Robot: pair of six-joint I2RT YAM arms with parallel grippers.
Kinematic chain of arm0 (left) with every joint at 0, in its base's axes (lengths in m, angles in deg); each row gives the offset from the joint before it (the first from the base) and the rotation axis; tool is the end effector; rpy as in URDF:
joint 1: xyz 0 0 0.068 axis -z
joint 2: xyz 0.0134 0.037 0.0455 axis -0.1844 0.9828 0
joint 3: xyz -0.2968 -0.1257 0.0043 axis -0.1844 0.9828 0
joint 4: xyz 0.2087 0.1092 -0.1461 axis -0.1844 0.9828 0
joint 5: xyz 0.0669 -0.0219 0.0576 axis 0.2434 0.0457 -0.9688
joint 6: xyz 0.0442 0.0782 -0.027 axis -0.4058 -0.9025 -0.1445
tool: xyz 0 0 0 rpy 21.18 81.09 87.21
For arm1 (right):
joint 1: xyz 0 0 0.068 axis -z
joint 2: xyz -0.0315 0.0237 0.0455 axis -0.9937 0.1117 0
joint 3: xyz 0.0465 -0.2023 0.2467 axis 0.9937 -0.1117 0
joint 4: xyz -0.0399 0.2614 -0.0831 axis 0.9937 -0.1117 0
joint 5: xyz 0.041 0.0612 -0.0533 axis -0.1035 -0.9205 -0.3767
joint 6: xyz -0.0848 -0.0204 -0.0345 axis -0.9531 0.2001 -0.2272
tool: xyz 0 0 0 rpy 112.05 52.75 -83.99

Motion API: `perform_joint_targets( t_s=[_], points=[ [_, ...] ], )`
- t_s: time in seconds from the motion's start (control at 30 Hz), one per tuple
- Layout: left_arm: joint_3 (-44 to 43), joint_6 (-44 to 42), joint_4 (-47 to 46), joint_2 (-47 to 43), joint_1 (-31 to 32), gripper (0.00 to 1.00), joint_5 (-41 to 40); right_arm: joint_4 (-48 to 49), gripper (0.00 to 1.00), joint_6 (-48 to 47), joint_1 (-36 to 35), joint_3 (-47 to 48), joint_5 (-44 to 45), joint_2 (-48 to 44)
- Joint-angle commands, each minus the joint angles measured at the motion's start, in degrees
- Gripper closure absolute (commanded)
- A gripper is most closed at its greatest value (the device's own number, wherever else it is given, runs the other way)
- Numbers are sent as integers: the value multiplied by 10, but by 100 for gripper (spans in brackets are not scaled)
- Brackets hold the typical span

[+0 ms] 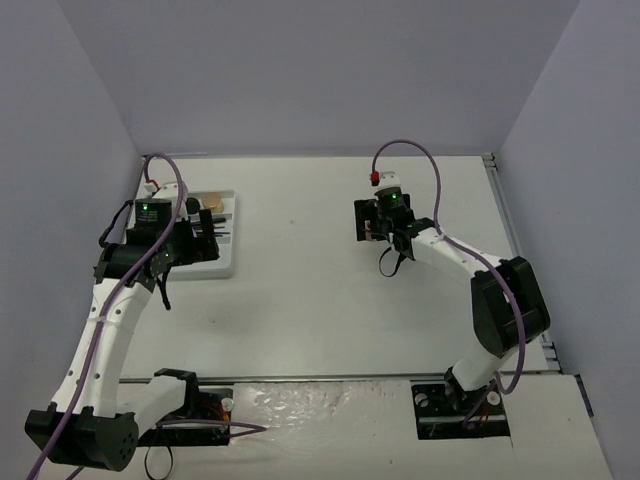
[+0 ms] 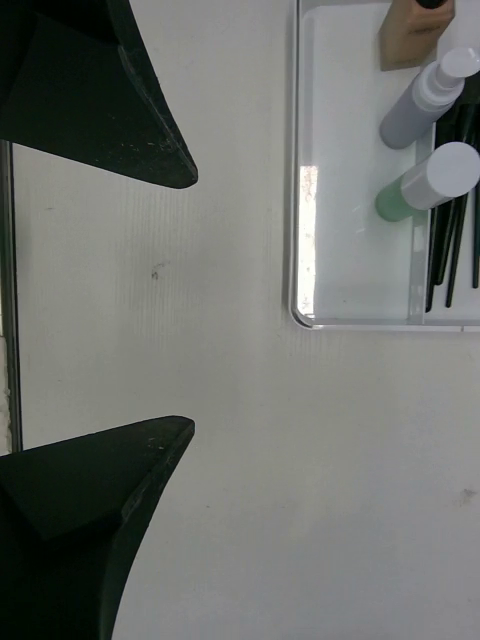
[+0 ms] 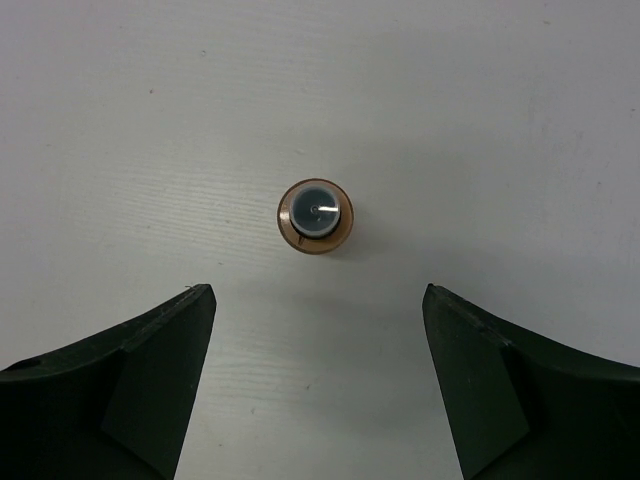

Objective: Organize the makeup

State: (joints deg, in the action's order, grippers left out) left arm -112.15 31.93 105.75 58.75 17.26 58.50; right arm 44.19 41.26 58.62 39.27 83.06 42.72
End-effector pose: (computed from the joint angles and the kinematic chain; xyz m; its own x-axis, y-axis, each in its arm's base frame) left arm 0.2345 -0.0334 0.3811 -0.6355 -0.2189 -0.7404 -0.0136 0.9620 -0.2728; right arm 0.3978 0.1735 0.2572 -0.4587 -0.0387 -0.8877 -0.2466 0.9654 0.0853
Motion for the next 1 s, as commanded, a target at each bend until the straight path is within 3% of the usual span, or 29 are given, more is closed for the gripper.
perform_joint_targets(
  t_s=[0.0,0.23,0.47,0.77,0.97],
  points=[
    [-12,3,11,-19,2,3,11,57,22,-13,3,46,-15,46],
    [-20,-4,25,-26,2,3,15,69,33,-22,6,80,-13,114],
    [-15,-4,32,-32,3,3,16,91,53,-45,10,85,-14,141],
    [-14,-6,31,-32,3,3,25,120,90,-102,7,63,-56,135],
    [-14,-11,20,-28,7,3,48,144,95,-139,-31,28,-131,101]
  ],
)
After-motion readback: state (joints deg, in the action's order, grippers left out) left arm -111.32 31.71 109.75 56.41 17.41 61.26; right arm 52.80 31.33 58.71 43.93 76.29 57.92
